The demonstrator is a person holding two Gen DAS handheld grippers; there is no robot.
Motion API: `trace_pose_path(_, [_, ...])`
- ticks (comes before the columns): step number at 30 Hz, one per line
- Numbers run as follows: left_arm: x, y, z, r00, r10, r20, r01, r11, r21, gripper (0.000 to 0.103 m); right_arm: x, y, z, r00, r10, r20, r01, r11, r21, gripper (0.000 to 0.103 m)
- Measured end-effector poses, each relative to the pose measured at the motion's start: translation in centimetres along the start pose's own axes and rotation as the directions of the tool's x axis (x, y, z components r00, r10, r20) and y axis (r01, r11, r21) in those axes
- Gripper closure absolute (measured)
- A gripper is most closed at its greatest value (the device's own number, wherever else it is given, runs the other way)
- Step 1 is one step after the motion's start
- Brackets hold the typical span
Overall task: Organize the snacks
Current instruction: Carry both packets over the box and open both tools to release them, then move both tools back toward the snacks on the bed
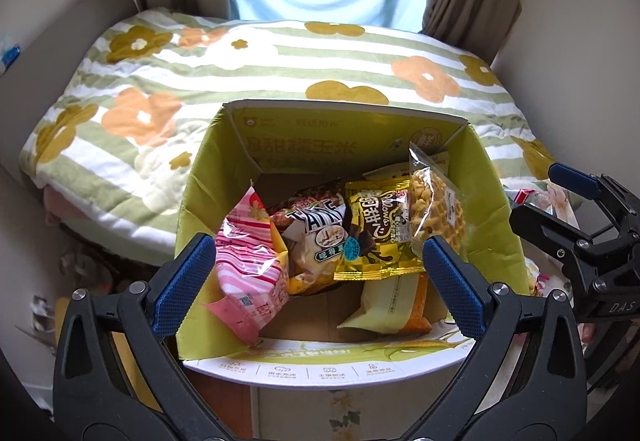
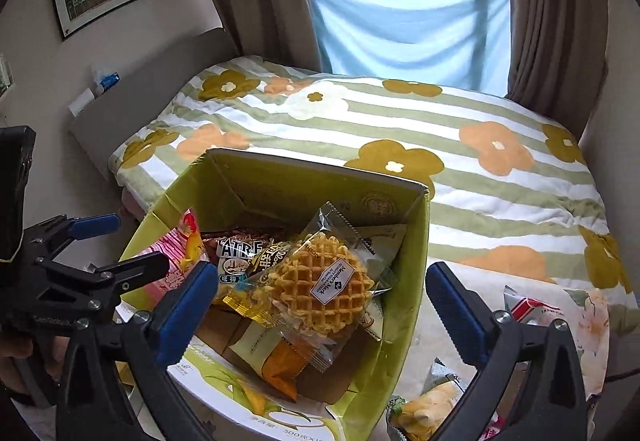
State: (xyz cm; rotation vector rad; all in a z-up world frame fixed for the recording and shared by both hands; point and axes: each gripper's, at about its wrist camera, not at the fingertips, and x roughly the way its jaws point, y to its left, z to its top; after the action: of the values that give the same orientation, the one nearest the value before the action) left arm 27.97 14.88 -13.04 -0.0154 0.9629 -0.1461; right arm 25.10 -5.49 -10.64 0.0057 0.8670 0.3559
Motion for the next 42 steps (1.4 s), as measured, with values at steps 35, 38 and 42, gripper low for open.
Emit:
trace_pose_path(35, [-3.9, -25.9, -4.6, 0.994, -0.087, 0.066, 0.083, 0.994, 0.067, 0.000, -16.7, -19.9, -9.4, 0.988, -0.129, 0.084, 0.123, 0.990, 0.068, 0.000])
trace_pose_path(38, [-2.6, -28.7, -4.7, 0.994, -0.096, 0.042, 0.093, 0.994, 0.062, 0.000, -16.8, -22.1, -10.5, 0.990, -0.125, 0.065, 0.122, 0.991, 0.052, 0.000])
trace_pose_path(42, [-0.6, -32.0, -4.2, 0.995, -0.098, 0.000, 0.098, 0.992, 0.084, 0.000, -16.4, -24.6, -12.3, 0.992, -0.119, 0.034, 0.117, 0.991, 0.070, 0.000])
